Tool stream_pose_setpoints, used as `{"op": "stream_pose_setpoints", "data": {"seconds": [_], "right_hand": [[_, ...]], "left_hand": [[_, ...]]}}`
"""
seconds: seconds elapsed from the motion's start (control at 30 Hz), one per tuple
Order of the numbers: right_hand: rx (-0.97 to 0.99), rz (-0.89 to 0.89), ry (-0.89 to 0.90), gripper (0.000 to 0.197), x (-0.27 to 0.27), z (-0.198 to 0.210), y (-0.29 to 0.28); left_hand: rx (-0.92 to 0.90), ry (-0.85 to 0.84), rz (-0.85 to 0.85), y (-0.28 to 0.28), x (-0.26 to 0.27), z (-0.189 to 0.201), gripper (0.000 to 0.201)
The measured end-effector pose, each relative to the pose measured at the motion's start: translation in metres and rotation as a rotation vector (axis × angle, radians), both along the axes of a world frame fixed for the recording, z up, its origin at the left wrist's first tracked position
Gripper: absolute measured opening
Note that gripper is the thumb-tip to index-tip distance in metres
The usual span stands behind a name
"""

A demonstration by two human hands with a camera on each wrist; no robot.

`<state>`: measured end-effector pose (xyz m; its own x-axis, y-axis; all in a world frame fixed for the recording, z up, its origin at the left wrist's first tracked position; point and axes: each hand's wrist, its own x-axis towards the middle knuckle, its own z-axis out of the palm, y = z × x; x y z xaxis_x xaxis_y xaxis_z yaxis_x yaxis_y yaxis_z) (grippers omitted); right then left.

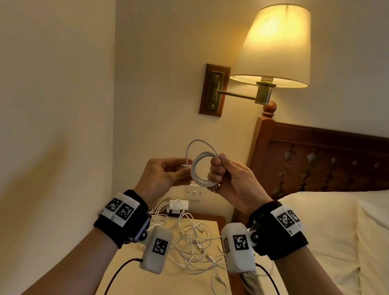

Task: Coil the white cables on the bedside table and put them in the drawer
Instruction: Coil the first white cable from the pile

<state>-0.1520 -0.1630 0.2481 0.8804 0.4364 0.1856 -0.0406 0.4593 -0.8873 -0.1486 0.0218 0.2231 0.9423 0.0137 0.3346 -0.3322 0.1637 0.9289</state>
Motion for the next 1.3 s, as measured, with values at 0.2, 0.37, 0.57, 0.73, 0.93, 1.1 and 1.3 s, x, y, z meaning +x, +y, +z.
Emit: {"op": "stream_pose_setpoints", "data": {"seconds": [0.2, 0.37, 0.57, 0.73, 0.93, 1.1, 1.3], "right_hand": [[-0.058, -0.013, -0.011, 0.033, -0.001, 0.002, 0.007], [-0.149, -0.068, -0.046, 0.033, 0.000, 0.001, 0.007], [-0.186, -0.124, -0.115, 0.033, 0.001, 0.006, 0.010], [-0.242, -0.186, -0.189, 0.033, 0.003, 0.010, 0.012], [-0.242, -0.318, -0.197, 0.033, 0.012, 0.009, 0.015], [-0.188, -0.360, -0.130, 0.034, 0.025, 0.024, 0.007], [-0.291, -0.292, -0.267, 0.035, 0.022, 0.027, 0.017]], "left_hand": [[-0.216, 0.249, -0.352, -0.003, -0.006, 0.001, 0.020], [-0.290, 0.401, -0.485, 0.000, -0.012, 0.006, 0.034], [0.211, 0.191, -0.217, -0.013, -0.021, 0.013, 0.030], [0.288, 0.098, -0.123, -0.016, -0.025, 0.017, 0.024], [0.892, -0.090, 0.215, -0.017, -0.017, 0.002, 0.018], [1.171, -0.178, 0.323, -0.019, -0.033, -0.023, 0.025], [0.861, -0.149, 0.171, -0.017, -0.032, -0.037, 0.036]]}}
